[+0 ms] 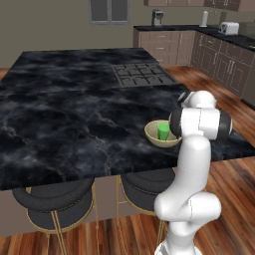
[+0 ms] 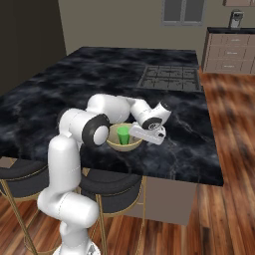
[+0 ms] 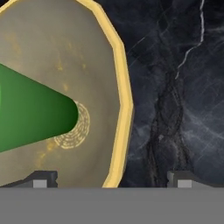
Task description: Place the cup inside the bowl on the dining table and move the bowl to any counter.
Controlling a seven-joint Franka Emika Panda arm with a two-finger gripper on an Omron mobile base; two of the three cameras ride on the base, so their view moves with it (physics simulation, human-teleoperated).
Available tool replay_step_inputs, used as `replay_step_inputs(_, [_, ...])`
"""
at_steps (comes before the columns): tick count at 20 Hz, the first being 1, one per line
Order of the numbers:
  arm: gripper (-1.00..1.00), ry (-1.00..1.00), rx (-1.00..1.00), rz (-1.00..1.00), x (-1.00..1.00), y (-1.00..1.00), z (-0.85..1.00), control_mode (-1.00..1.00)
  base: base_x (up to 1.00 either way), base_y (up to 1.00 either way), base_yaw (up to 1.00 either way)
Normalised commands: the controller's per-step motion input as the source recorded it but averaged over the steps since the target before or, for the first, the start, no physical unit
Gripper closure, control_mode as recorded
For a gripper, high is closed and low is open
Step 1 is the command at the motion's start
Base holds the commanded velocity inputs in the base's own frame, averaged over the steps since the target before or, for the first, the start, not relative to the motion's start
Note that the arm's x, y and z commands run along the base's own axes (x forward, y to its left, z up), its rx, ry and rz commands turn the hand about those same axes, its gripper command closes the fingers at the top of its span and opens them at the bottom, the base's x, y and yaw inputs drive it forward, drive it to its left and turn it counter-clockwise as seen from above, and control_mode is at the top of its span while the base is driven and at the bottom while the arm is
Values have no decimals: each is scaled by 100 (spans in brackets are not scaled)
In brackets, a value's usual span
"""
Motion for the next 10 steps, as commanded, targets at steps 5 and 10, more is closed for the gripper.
replay_step_inputs(5, [-100, 0, 0, 2, 1, 6, 0, -100, 0, 0, 0])
replay_step_inputs(10, [-100, 1, 0, 0, 0, 8, 0, -100, 0, 0, 0])
